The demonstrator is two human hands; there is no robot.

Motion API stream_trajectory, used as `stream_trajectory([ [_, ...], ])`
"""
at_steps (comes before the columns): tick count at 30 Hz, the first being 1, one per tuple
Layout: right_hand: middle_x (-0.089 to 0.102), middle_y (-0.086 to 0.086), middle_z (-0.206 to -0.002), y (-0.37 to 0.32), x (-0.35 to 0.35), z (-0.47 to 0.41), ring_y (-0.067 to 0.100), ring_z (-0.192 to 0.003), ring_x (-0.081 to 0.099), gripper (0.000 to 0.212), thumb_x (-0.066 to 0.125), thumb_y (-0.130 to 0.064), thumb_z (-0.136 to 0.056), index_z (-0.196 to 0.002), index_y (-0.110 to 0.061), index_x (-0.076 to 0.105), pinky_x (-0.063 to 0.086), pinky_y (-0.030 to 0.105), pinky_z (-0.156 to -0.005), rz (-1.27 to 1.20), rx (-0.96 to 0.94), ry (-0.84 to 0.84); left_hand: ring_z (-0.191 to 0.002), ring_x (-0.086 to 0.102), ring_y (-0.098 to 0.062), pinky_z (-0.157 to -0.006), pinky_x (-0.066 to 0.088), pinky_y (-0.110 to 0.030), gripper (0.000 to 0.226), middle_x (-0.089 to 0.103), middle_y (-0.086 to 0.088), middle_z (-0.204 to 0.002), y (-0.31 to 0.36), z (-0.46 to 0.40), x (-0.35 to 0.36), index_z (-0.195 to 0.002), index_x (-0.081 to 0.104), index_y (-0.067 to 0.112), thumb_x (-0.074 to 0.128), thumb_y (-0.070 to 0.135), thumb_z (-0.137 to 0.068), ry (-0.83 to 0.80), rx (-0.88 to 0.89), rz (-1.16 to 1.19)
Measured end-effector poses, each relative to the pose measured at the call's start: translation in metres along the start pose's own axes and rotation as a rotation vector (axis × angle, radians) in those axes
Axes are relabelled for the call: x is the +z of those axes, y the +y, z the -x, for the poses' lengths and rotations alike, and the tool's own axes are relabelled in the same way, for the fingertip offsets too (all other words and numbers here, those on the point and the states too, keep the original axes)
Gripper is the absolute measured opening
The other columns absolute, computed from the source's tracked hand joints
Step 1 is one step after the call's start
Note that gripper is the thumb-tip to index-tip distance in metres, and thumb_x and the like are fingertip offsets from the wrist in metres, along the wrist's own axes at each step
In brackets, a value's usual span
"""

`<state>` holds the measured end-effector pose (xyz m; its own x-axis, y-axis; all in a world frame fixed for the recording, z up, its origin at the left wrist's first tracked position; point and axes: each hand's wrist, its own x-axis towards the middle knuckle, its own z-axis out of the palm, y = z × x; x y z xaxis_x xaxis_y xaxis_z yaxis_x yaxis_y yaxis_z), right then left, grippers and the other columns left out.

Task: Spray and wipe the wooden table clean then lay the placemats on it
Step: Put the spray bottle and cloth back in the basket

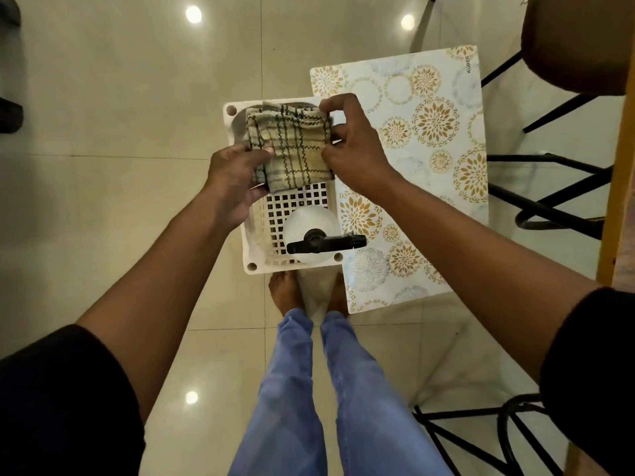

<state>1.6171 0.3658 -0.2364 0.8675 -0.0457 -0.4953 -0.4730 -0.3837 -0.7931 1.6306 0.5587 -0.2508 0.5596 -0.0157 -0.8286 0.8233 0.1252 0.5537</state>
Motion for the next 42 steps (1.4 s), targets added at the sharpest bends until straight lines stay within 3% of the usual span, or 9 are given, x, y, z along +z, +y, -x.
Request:
stream_trajectory([
  [5, 0.069, 0.019, -0.116, 0.016, 0.014, -0.010, 0.033, -0.080, 0.071, 0.055, 0.060, -0.006, -0.081, -0.130, -0.019, 0.036, 0.059, 0.054, -0.068, 0.244, -0.127, 0.084, -0.091, 0.079, -0.031, -0.085, 0.065, -0.052, 0.025, 0.081, -0.010, -0.098, -0.009, -0.025, -0.002, -0.097, 0.080, 0.009, 0.082, 0.029, -0.082, 0.194, 0.143, -0.376],
  [8, 0.063, 0.020, -0.133, 0.024, 0.019, -0.013, 0.039, -0.101, 0.069, 0.050, 0.066, -0.009, -0.086, -0.129, -0.015, 0.043, 0.060, 0.053, -0.079, 0.358, -0.196, 0.092, -0.071, 0.069, -0.023, -0.075, 0.057, -0.032, 0.027, 0.072, -0.002, -0.073, -0.012, -0.031, -0.002, -0.073, 0.070, 0.011, 0.082, 0.034, -0.082, 0.269, 0.251, -0.603],
  [10, 0.067, 0.011, -0.124, 0.029, 0.021, -0.016, 0.032, -0.094, 0.069, 0.049, 0.069, -0.009, -0.088, -0.132, -0.013, 0.048, 0.059, 0.049, -0.080, 0.418, -0.222, 0.109, -0.067, 0.059, -0.017, -0.068, 0.048, -0.028, 0.028, 0.065, 0.002, -0.068, -0.014, -0.032, -0.001, -0.068, 0.065, 0.016, 0.083, 0.031, -0.085, 0.315, 0.323, -0.706],
  [12, 0.069, 0.007, -0.108, 0.034, 0.022, -0.019, 0.023, -0.085, 0.065, 0.045, 0.070, -0.009, -0.090, -0.131, -0.013, 0.052, 0.057, 0.042, -0.078, 0.459, -0.251, 0.112, -0.068, 0.060, -0.017, -0.068, 0.047, -0.029, 0.027, 0.068, 0.000, -0.070, -0.015, -0.033, 0.001, -0.072, 0.069, 0.013, 0.083, 0.031, -0.086, 0.356, 0.367, -0.792],
  [15, 0.068, 0.009, -0.119, 0.038, 0.025, -0.018, 0.016, -0.094, 0.061, 0.049, 0.073, -0.008, -0.090, -0.135, -0.012, 0.056, 0.049, 0.030, -0.079, 0.536, -0.318, 0.114, -0.076, 0.068, -0.023, -0.072, 0.050, -0.032, 0.026, 0.074, -0.005, -0.078, -0.016, -0.033, 0.002, -0.082, 0.075, 0.008, 0.082, 0.032, -0.086, 0.391, 0.421, -0.888],
  [22, 0.058, 0.013, -0.123, 0.051, 0.024, -0.023, 0.030, -0.112, 0.055, 0.055, 0.077, -0.033, -0.086, -0.136, -0.017, 0.060, 0.052, 0.040, -0.087, 0.920, -0.373, 0.232, -0.087, 0.070, -0.023, -0.074, 0.041, -0.028, 0.027, 0.078, -0.005, -0.094, -0.014, -0.027, -0.002, -0.099, 0.078, 0.012, 0.080, 0.038, -0.090, 0.336, 0.515, -1.099],
  [27, 0.055, 0.010, -0.138, 0.052, 0.018, -0.018, 0.031, -0.115, 0.053, 0.049, 0.078, -0.020, -0.084, -0.130, -0.017, 0.064, 0.053, 0.041, -0.090, 0.846, -0.437, 0.257, -0.100, 0.067, -0.030, -0.088, 0.055, -0.047, 0.077, 0.050, -0.010, -0.140, -0.019, -0.015, -0.014, -0.150, 0.044, 0.022, 0.082, 0.035, -0.085, 0.313, 0.753, -1.194],
  [32, 0.064, -0.002, -0.135, 0.061, 0.021, -0.020, 0.031, -0.106, 0.056, 0.036, 0.072, -0.017, -0.088, -0.124, -0.019, 0.072, 0.051, 0.044, -0.085, 0.868, -0.536, 0.179, -0.110, 0.057, -0.035, -0.075, 0.056, -0.047, 0.055, 0.051, -0.009, -0.145, -0.029, -0.012, -0.016, -0.141, 0.057, 0.022, 0.075, 0.021, -0.089, 0.185, 0.896, -1.464],
  [42, 0.061, -0.001, -0.143, 0.063, 0.014, -0.008, 0.031, -0.115, 0.055, 0.045, 0.073, -0.013, -0.088, -0.132, -0.021, 0.068, 0.052, 0.046, -0.086, 0.898, -0.507, 0.130, -0.114, 0.062, -0.035, -0.083, 0.055, -0.048, 0.047, 0.059, -0.001, -0.145, -0.017, -0.014, -0.020, -0.140, 0.063, 0.026, 0.069, 0.028, -0.094, 0.097, 0.855, -1.445],
])
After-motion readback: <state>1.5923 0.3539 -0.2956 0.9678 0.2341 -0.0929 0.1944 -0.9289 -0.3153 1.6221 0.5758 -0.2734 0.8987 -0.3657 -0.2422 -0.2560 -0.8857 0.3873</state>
